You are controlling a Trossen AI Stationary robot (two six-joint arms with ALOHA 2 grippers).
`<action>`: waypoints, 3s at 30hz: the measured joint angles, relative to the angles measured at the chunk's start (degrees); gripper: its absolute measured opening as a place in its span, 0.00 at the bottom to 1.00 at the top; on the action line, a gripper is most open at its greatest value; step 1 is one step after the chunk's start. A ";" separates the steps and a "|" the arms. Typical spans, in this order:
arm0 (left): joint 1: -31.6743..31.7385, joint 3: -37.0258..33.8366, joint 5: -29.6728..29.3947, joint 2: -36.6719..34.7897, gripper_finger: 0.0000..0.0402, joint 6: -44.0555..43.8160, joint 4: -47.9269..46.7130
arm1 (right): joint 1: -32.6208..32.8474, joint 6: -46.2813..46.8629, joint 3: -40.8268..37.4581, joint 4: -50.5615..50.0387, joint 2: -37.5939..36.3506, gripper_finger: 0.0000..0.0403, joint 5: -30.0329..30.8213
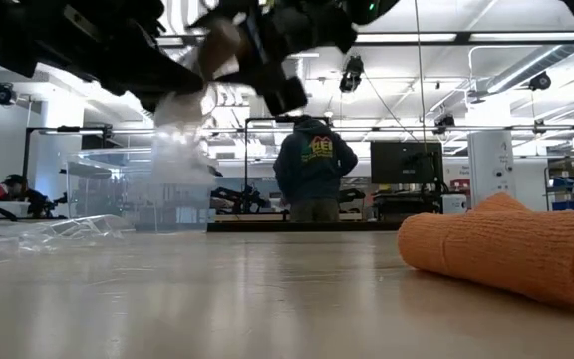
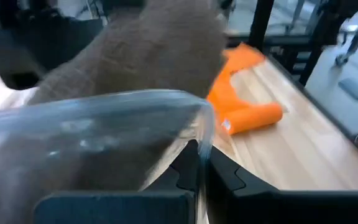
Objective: Roll bandage
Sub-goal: Put the brown bandage into the zip bag
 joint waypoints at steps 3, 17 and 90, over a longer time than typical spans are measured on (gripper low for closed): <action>0.00 -2.52 0.06 -3.40 0.00 -0.05 5.00 | 0.73 1.28 0.18 0.38 -0.52 0.63 0.57; 0.09 -10.63 1.93 -8.98 0.00 -3.62 17.28 | -0.14 5.44 0.03 1.89 -0.72 0.34 4.91; -3.61 -10.72 4.00 -16.47 0.00 -22.99 6.82 | -1.17 13.16 0.77 8.37 0.77 0.63 -4.34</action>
